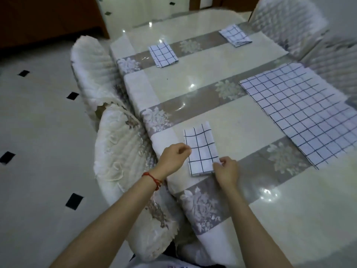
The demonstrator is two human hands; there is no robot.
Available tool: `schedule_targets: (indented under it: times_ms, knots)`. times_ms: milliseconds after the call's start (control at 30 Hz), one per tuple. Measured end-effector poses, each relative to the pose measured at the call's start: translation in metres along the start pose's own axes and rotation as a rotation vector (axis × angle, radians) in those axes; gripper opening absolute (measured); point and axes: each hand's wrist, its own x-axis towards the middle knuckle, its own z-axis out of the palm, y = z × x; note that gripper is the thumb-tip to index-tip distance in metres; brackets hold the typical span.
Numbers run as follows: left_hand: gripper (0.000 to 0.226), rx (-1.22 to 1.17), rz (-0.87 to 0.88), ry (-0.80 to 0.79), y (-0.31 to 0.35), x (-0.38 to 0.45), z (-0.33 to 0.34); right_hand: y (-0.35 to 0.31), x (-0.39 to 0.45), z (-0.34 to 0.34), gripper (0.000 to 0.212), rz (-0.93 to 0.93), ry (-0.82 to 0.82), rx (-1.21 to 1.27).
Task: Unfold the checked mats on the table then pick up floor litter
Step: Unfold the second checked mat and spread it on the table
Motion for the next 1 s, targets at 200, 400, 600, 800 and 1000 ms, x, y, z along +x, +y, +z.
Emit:
schedule_targets:
  times_ms: [200,400,600,800,1000]
  knots:
    - [0.037,0.218,0.466,0.028,0.019,0.022,-0.012,-0.023,-0.037,-0.021,0.02,-0.123,0.026,0.288]
    - [0.041,0.361,0.749,-0.292,0.054,0.017,-0.009,-0.041,-0.065,-0.051,0.006,-0.208,0.13,0.281]
    - [0.014,0.17,0.678,-0.379,0.072,0.007,-0.005,-0.038,-0.082,-0.078,0.023,-0.182,0.234,0.478]
    - [0.031,-0.096,0.514,-0.241,0.076,-0.003,-0.005,-0.009,-0.095,-0.103,0.007,-0.063,0.278,0.614]
    - [0.028,-0.195,0.46,-0.281,0.081,-0.013,-0.01,-0.025,-0.102,-0.115,0.016,-0.156,0.386,0.605]
